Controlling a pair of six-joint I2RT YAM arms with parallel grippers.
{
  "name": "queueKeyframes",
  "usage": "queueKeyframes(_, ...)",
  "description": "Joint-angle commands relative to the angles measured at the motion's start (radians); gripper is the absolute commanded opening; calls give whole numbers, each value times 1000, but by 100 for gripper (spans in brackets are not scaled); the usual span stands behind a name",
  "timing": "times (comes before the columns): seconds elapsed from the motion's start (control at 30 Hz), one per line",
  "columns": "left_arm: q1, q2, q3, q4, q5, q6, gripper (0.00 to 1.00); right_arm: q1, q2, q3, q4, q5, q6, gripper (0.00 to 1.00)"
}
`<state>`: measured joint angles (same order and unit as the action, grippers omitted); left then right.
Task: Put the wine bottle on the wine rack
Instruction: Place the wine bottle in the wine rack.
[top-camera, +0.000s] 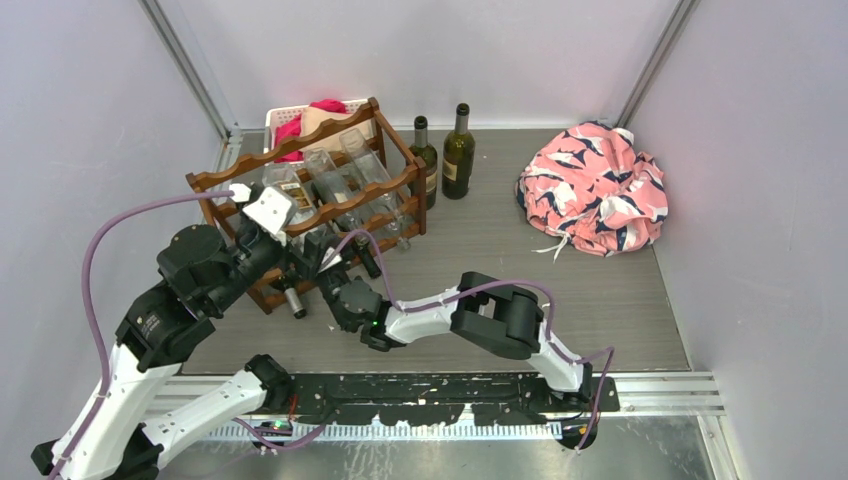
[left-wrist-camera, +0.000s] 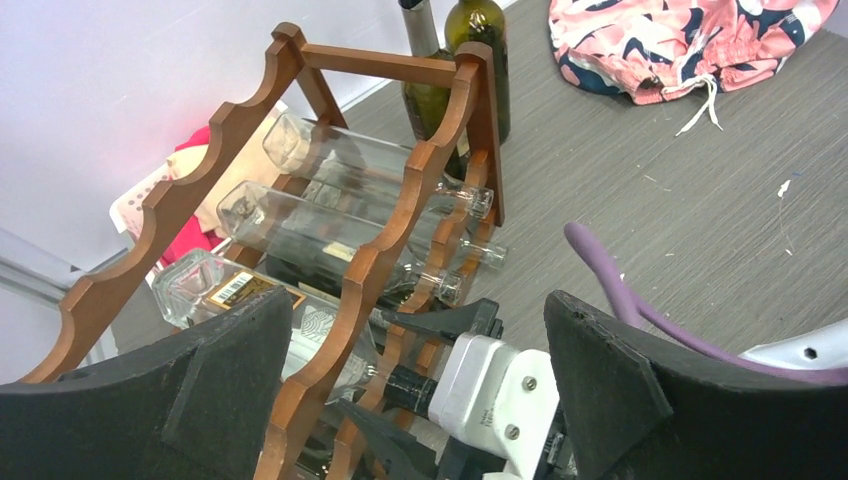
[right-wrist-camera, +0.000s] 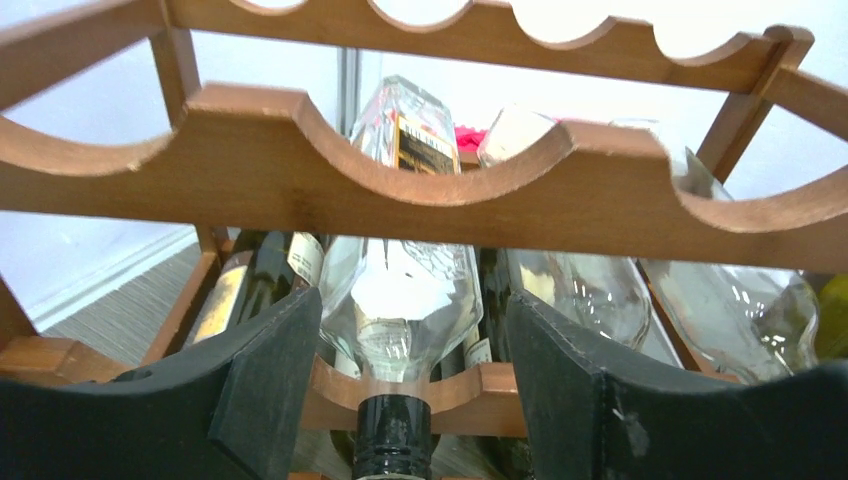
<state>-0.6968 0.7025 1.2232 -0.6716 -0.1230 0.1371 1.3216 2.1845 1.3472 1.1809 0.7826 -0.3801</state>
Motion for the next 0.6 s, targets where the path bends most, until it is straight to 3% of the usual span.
queueKeyframes(0.0, 6, -4, 48, 22, 26, -19, 95, 16, -115, -29, 100, -67, 16, 76)
queueKeyframes(0.2, 6, -15, 60, 39, 33, -30, 95, 32, -182, -115, 86, -121, 29, 85)
queueKeyframes(0.57, 6, -12, 81, 58, 61, -36, 92, 50, -326, -273, -41, -204, 118, 88)
